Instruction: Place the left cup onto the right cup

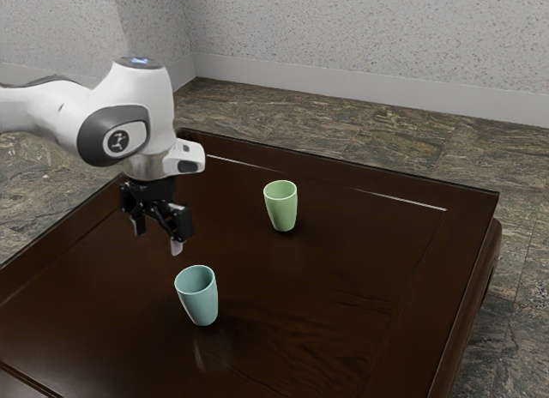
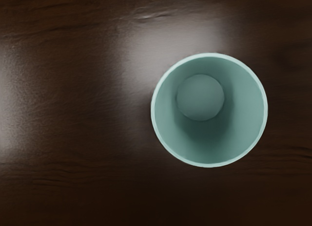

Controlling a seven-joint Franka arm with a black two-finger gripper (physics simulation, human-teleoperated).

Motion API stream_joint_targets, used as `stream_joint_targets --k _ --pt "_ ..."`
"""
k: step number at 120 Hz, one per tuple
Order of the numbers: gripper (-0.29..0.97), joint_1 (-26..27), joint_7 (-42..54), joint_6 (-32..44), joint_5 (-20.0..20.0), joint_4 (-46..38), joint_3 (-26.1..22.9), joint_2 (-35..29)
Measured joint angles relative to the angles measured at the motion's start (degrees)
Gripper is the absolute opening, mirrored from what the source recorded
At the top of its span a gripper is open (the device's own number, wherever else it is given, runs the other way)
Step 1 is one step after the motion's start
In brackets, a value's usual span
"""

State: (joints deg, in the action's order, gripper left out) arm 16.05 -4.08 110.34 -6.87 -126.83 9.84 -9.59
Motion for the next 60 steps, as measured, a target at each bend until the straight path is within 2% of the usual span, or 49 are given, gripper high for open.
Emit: stream_joint_targets --k 60 --pt "0.68 -0.2 -1.0 11.6 0.6 -1.3 -0.1 10.7"
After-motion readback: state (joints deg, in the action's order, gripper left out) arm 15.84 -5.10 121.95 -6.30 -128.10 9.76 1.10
